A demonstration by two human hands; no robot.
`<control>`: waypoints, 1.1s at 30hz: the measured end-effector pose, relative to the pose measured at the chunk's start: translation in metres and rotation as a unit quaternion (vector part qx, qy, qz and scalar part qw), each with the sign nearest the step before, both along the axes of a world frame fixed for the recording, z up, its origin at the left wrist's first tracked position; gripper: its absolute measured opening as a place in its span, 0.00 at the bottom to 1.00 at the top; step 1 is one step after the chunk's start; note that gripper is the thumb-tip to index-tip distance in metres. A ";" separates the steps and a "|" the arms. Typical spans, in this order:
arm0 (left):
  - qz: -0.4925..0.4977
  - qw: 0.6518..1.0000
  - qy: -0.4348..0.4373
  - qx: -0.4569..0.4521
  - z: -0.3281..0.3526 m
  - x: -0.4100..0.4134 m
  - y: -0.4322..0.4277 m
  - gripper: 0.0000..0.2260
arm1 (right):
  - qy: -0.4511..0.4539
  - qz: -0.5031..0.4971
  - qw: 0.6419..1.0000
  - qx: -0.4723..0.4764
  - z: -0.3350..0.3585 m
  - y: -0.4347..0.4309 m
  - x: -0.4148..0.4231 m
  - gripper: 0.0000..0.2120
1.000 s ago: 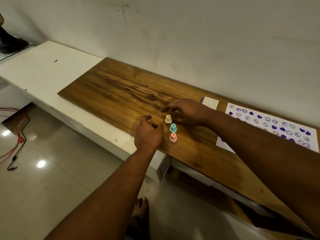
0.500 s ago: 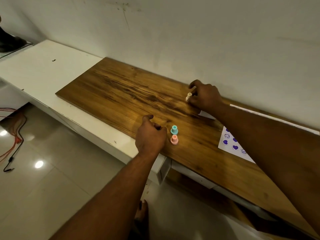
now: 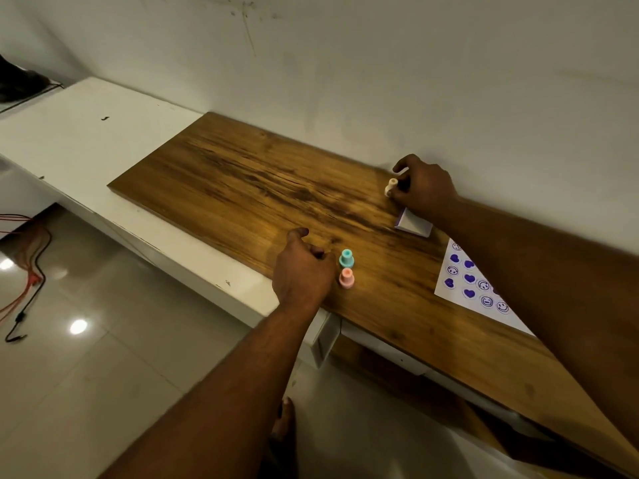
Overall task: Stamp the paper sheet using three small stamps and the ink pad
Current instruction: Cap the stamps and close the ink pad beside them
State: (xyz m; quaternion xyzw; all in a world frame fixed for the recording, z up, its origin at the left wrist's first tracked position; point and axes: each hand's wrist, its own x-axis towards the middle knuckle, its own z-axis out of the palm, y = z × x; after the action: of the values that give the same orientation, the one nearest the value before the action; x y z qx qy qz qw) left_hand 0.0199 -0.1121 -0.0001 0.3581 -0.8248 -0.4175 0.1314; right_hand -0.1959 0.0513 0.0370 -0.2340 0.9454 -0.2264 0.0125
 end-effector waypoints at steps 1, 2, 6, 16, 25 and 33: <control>0.001 1.000 -0.001 0.000 0.000 0.000 0.000 0.29 | 0.004 -0.003 1.000 0.002 -0.001 0.000 0.000 0.22; 0.000 1.000 -0.002 -0.001 0.001 0.000 0.000 0.29 | 0.007 -0.005 1.000 0.004 -0.002 -0.001 0.000 0.22; -0.003 1.000 -0.005 -0.002 0.001 0.001 0.000 0.29 | 0.014 -0.005 1.000 0.001 -0.006 -0.001 -0.001 0.20; -0.002 1.000 -0.006 -0.005 0.004 0.001 0.002 0.28 | 0.021 -0.011 0.990 -0.142 0.000 0.007 0.005 0.26; 0.006 1.000 -0.016 -0.010 0.006 0.000 0.004 0.27 | -0.101 0.377 0.918 0.072 0.020 -0.010 0.069 0.22; 0.010 1.000 -0.013 -0.010 0.003 -0.002 0.003 0.27 | -0.063 0.399 0.909 0.098 0.013 -0.027 0.083 0.17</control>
State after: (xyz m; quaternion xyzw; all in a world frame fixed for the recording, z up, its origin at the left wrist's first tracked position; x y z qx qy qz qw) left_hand 0.0184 -0.1090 0.0030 0.3699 -0.8269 -0.4035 0.1284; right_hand -0.1133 0.0241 0.0499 -0.5747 0.7877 -0.1232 0.1845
